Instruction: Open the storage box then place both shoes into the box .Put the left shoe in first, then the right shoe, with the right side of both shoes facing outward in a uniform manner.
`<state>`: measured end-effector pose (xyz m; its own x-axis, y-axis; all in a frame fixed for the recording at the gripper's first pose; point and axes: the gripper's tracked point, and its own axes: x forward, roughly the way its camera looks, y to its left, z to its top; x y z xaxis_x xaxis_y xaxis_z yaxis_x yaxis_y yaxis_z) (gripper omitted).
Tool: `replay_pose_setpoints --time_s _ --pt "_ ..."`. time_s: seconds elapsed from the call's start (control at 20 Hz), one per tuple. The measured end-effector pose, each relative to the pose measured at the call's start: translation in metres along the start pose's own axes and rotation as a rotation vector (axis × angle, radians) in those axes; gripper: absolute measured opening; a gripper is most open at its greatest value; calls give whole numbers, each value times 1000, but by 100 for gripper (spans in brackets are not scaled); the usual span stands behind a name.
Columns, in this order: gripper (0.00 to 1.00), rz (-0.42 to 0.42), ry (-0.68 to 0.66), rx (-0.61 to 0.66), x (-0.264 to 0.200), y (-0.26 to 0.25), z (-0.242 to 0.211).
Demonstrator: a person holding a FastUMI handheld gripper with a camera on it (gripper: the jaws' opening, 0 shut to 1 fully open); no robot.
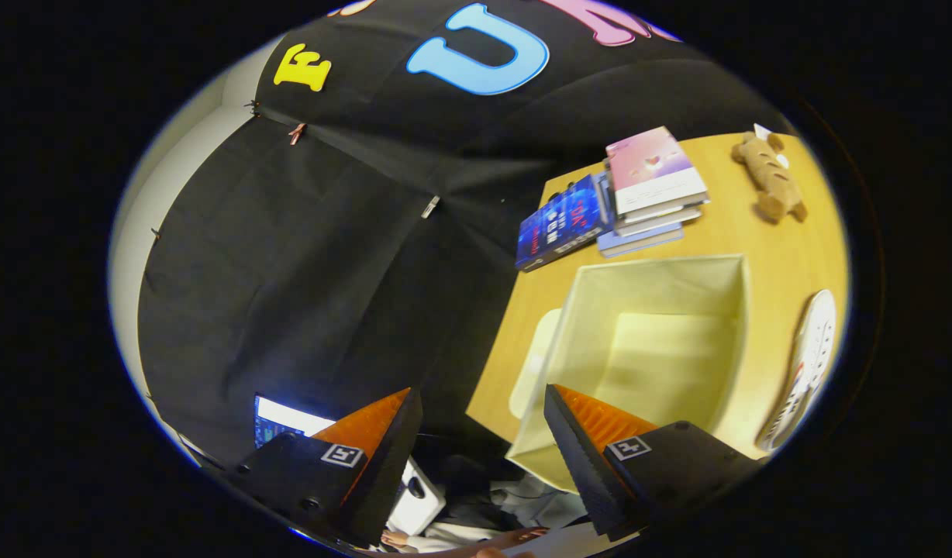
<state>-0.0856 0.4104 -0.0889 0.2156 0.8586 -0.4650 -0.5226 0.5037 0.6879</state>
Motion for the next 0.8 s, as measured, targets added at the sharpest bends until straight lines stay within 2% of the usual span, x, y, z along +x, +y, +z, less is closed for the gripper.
replay_pose_setpoints --time_s 0.2,0.3,0.55,0.75,0.8 --pt "98 -260 -89 -147 -56 -96 10" --pt "98 -379 -110 -182 -87 -140 10" --pt "98 -584 -70 -235 -146 -238 -10" --pt "99 -679 11 -243 -153 -304 -42" --pt "99 -695 14 -261 -152 -317 -37"
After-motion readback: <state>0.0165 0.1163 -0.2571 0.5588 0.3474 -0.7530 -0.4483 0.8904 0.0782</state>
